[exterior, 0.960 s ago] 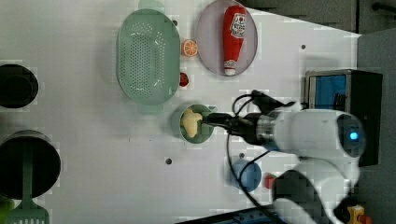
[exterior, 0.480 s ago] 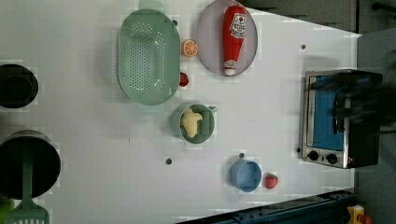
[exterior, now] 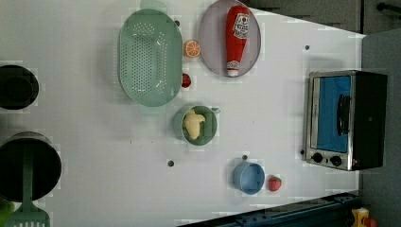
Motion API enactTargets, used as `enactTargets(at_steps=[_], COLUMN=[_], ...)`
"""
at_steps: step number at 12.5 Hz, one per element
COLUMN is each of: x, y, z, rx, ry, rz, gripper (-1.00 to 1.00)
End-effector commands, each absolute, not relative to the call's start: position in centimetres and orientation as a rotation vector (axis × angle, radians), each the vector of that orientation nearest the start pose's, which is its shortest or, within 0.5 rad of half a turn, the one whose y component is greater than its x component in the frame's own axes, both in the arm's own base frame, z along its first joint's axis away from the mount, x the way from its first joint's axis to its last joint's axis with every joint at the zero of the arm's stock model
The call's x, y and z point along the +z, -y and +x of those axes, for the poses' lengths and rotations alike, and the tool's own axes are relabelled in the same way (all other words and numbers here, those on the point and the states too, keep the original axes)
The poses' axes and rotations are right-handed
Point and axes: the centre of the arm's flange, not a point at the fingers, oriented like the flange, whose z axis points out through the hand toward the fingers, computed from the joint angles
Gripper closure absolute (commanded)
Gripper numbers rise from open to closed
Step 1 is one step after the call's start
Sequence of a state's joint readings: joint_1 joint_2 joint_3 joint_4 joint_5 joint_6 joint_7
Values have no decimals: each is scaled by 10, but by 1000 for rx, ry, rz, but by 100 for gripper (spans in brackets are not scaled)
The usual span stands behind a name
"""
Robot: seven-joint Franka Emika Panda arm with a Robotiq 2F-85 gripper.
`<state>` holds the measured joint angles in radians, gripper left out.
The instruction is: Pick Banana and place it in mug.
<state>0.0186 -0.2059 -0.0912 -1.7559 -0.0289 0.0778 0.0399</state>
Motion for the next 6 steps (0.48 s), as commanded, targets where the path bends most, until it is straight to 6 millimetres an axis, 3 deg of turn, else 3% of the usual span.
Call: enactTargets(at_steps=[1, 6], x=[624, 615], y=[34, 34], z=[509, 514], rx=[-13, -4], ry=[-1405, -1407], rz=[-2808, -2811], gripper=[-100, -100])
